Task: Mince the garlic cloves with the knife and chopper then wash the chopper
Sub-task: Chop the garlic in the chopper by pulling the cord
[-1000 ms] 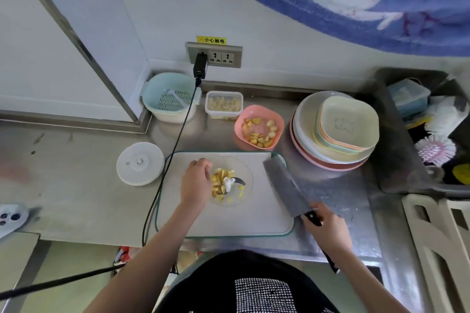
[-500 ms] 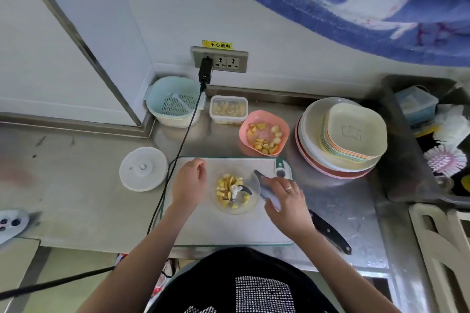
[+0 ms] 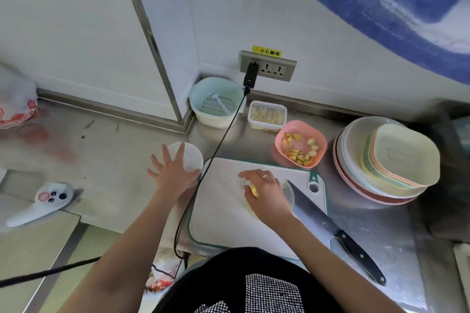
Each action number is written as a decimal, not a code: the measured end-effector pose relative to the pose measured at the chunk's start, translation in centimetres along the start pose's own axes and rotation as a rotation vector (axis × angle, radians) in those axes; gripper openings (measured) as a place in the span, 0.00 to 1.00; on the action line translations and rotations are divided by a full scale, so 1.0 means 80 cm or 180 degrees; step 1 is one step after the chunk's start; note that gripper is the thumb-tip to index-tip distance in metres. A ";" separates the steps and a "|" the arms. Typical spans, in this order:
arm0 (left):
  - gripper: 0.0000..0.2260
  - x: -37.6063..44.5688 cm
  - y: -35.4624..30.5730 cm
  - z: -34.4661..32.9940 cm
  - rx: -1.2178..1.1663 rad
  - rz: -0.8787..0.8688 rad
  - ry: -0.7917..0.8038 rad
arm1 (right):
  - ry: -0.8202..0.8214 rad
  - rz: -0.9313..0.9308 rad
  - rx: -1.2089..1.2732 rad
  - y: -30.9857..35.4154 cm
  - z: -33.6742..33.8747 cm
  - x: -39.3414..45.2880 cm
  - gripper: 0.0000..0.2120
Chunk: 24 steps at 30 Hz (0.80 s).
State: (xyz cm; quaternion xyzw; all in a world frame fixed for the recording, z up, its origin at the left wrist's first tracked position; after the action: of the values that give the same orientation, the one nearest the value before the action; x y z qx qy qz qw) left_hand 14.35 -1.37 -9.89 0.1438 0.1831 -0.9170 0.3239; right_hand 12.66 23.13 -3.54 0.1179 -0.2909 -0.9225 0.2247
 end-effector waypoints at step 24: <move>0.56 -0.152 -0.164 0.027 -0.1680 -0.2963 0.0342 | 0.0318 -0.1669 0.4953 0.027 0.033 -0.010 0.28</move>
State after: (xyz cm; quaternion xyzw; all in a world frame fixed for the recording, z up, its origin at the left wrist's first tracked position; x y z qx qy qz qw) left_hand 14.65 13.71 -0.12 0.0079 0.4680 -0.8778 -0.1015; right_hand 13.20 23.19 -0.08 0.3451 -0.7998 -0.4732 -0.1314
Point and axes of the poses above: each hand's wrist, its own x-axis towards the middle knuckle, its own z-axis out of the back of the hand, y = z × x, the point moved 5 cm from there along x, towards the middle knuckle
